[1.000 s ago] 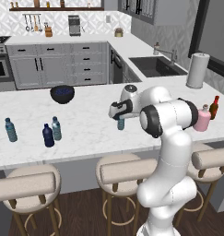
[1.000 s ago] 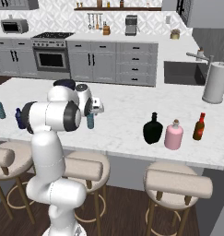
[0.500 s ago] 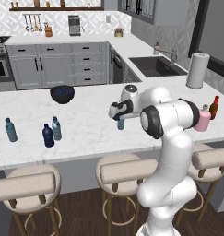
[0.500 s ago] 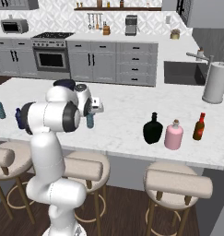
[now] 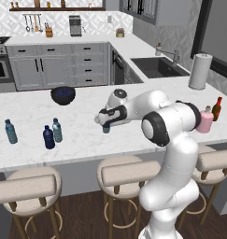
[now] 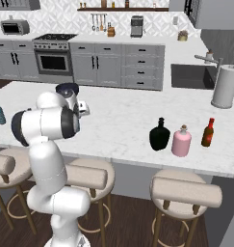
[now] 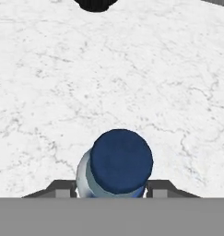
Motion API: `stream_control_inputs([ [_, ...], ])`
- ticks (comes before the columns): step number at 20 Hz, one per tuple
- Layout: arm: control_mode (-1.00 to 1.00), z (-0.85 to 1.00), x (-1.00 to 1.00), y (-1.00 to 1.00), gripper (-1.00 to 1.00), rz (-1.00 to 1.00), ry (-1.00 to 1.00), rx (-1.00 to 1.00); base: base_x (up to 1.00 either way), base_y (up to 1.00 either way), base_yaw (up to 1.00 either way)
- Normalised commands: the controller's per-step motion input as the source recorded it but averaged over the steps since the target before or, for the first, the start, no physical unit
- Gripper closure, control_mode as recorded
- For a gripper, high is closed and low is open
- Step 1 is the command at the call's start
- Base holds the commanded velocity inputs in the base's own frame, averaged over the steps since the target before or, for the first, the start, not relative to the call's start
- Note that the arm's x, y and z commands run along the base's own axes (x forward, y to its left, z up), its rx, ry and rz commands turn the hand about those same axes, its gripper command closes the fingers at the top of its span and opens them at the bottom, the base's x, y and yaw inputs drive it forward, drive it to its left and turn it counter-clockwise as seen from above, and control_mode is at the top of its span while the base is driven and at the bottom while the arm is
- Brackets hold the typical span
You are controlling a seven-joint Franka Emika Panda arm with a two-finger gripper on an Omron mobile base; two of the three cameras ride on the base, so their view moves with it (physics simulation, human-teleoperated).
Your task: Move the plastic bottles in the middle to the plastics group, and the glass bottles in the middle to the glass group.
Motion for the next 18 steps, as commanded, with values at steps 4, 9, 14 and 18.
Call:
stream_control_inputs([
  [4,-1.0,0.23,-0.13,1.0,1.0,0.29,0.0,0.0,0.0,0.0,0.0],
  [9,-1.0,0.02,-0.15,1.0,1.0,0.29,0.0,0.0,0.0,0.0,0.0],
  [14,-1.0,0.0,-0.23,0.85,1.0,0.21,0.0,-0.02,0.0,0.0,0.0],
  [18,-1.0,0.0,-0.2,0.54,1.0,0.13,0.0,-0.06,0.0,0.0,0.0],
])
